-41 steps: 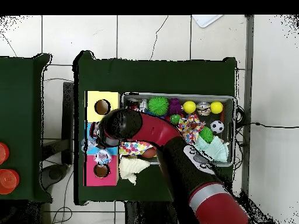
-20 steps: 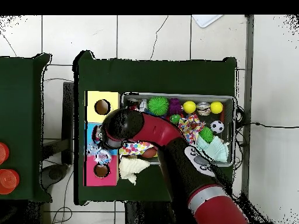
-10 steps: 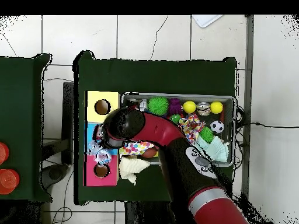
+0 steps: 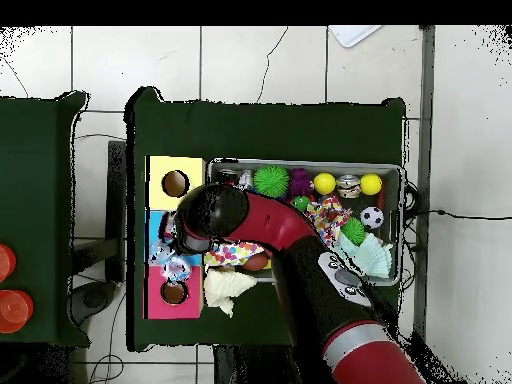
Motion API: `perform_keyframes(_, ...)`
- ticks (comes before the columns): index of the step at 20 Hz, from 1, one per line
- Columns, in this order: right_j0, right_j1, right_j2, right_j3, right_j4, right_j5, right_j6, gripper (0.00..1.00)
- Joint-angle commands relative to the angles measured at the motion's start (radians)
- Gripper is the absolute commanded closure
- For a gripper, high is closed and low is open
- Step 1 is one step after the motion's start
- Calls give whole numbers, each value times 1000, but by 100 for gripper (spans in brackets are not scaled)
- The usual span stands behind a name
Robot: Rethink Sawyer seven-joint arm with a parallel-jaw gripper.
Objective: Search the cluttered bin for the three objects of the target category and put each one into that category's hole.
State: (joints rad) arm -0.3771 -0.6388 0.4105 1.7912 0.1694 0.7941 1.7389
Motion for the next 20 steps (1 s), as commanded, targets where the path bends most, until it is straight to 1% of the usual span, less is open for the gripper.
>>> perform_keyframes(1, -10, -9, -6, 5, 54, 80, 156, 100)
perform_keyframes(6, -7, -8, -10, 16, 47, 73, 152, 100)
perform_keyframes(8, -2, -2, -16, 9, 33, 83, 144, 100)
perform_keyframes(14, -2, -10, -20, 43, 30, 51, 145, 100)
perform_keyframes(20, 7, 16, -33, 22, 20, 48, 153, 100)
